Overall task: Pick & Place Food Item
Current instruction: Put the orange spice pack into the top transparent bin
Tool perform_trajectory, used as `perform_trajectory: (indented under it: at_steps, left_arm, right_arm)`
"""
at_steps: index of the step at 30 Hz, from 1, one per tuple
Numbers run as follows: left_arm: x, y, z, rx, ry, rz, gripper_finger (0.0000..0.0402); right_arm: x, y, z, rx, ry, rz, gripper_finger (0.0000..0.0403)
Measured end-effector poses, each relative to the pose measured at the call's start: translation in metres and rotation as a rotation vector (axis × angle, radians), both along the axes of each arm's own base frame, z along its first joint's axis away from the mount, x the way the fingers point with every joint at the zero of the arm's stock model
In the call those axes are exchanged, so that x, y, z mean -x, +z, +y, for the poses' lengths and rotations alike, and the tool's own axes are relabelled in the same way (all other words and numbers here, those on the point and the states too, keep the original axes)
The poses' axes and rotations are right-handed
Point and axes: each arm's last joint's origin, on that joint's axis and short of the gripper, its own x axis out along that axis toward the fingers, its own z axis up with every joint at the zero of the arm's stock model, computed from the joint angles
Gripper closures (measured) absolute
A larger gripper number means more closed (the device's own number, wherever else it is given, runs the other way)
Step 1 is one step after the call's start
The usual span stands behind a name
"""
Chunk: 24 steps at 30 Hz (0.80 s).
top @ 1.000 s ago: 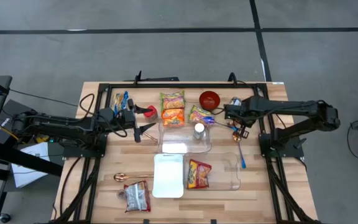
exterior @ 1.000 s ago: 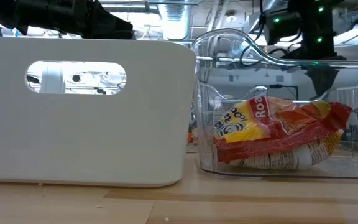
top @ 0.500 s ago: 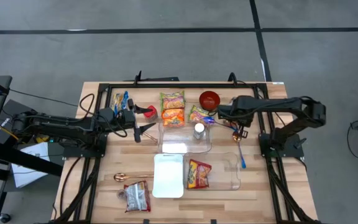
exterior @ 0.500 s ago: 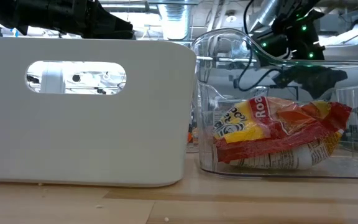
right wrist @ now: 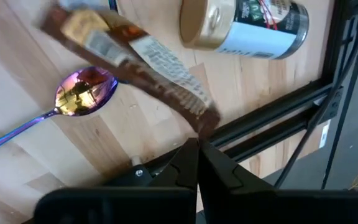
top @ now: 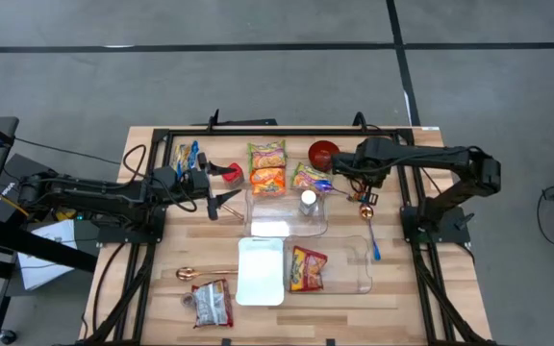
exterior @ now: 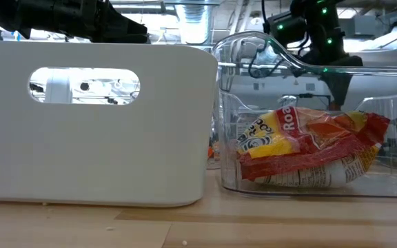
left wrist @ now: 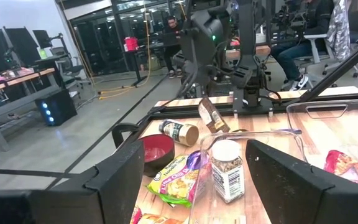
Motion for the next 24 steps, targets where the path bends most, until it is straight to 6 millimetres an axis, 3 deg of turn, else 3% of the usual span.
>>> perform_trajectory:
  at_steps: [14,24]
  left_arm:
    - [0.000,0.000,0.000,0.000,-0.003,-0.001,0.0128]
    - [0.000,0.000,0.000,0.000,-0.004,-0.001,0.0128]
  right_arm:
    - [-0.001,0.004,0.010,0.023,0.022,0.027,0.0403]
    - [-0.023,0.048,0.036,0.068,0.107,-0.169,0.0403]
